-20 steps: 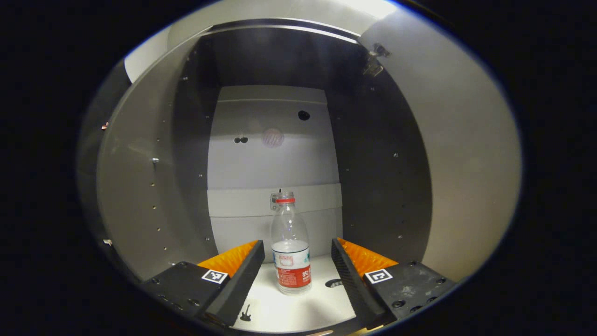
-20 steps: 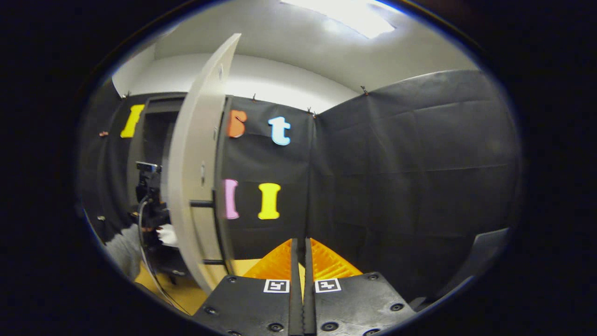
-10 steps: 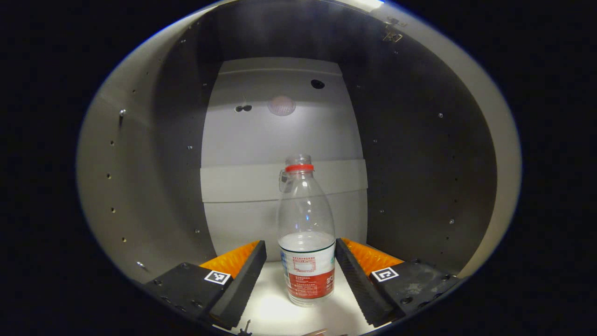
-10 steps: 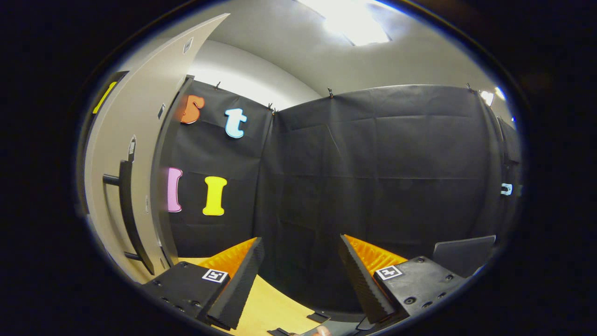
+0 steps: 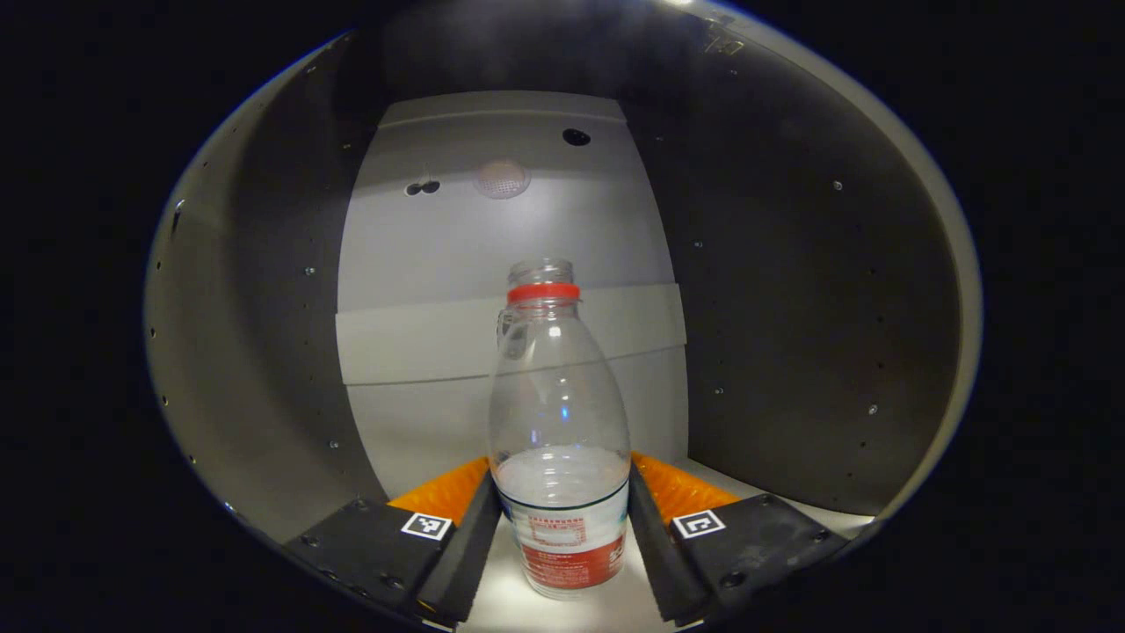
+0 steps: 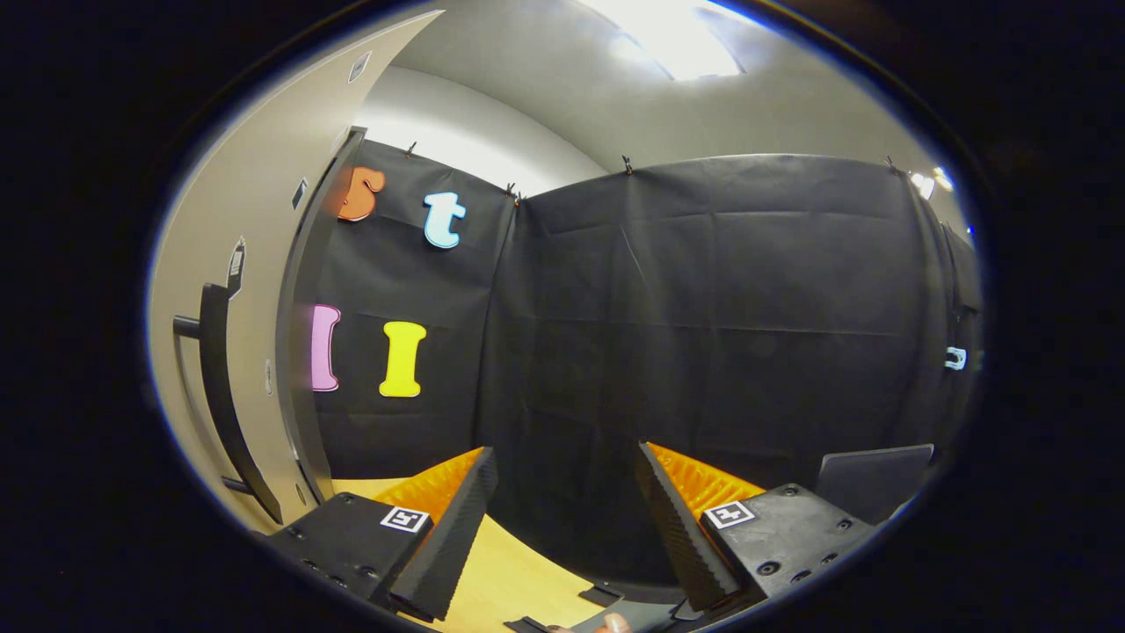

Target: Open the cabinet door with the right hand, grasp the bottle in the cabinet with the left hand and place it on the coaster, then close the cabinet door with the right hand.

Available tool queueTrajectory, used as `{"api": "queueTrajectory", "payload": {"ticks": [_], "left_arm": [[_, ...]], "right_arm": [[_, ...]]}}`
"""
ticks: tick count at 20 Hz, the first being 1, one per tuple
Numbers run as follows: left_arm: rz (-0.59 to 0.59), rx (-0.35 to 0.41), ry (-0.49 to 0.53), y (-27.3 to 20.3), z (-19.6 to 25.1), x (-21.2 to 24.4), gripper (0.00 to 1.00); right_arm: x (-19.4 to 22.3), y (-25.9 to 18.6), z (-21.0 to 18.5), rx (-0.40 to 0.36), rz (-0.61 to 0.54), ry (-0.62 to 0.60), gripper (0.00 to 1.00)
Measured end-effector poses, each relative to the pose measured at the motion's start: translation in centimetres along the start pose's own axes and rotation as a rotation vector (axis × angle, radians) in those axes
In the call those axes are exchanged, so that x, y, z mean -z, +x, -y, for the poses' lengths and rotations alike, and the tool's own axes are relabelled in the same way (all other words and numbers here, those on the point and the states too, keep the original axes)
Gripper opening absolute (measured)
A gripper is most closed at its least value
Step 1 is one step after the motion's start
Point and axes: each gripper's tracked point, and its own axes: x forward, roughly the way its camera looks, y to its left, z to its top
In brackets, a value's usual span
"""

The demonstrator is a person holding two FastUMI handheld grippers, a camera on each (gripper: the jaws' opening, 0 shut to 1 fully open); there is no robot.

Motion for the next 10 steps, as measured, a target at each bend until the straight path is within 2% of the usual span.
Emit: {"api": "queueTrajectory", "payload": {"ticks": [3, 9, 10], "left_arm": [[0.030, 0.033, -0.036, -2.8, 0.5, -1.8, 0.76], [0.111, 0.098, -0.017, -9.7, 0.2, -5.7, 0.76], [0.106, 0.112, -0.009, -10.8, 0.1, -5.7, 0.75]], "right_arm": [[-0.7, -0.5, 0.1, -0.004, 0.018, 0.023, 0.98], [-2.1, -3.4, -1.3, -0.065, 0.076, 0.072, 0.98], [-2.1, -4.1, -1.8, -0.084, 0.074, 0.076, 0.94]]}}
